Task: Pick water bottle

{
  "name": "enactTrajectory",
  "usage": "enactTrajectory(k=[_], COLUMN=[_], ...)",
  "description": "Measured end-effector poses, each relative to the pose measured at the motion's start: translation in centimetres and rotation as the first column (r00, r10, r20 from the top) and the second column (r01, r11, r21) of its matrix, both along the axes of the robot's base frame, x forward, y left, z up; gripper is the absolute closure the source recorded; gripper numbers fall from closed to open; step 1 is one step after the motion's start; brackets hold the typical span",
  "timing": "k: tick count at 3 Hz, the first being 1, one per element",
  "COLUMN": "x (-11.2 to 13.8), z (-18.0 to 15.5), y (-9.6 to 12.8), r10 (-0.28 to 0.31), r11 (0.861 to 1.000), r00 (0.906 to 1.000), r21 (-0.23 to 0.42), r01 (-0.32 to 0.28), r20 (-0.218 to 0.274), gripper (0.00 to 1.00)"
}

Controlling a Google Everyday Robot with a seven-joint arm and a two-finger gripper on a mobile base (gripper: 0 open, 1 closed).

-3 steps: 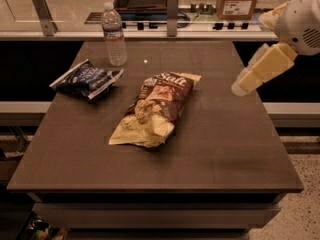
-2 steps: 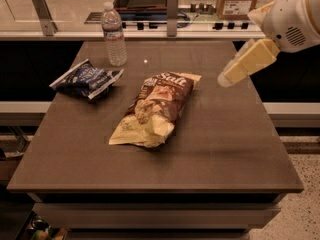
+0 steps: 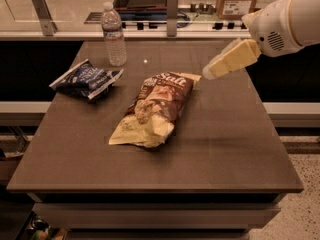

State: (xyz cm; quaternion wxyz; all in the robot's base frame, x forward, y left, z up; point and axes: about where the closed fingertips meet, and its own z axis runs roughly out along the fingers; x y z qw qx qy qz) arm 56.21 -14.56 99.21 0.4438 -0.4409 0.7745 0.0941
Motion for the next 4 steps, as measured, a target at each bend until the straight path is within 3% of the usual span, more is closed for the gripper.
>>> enactTrajectory(k=[1, 2, 3, 4], x=[3.2, 3.2, 3.9, 6.1], z=[1.6, 1.6, 1.2, 0.9], y=[3.4, 3.4, 4.3, 7.0], r10=[-0.082, -0.082, -0.092, -0.081], r11=[0.996, 0.997, 0.996, 0.992], r00=[0.996, 0.996, 0.9943, 0.9919], r21=[-0.014, -0.014, 0.027, 0.107], r01=[0.083, 0.082, 0.091, 0.071], r20=[0.035, 0.036, 0.053, 0.098], gripper=[0.0, 0.0, 0.0, 0.0])
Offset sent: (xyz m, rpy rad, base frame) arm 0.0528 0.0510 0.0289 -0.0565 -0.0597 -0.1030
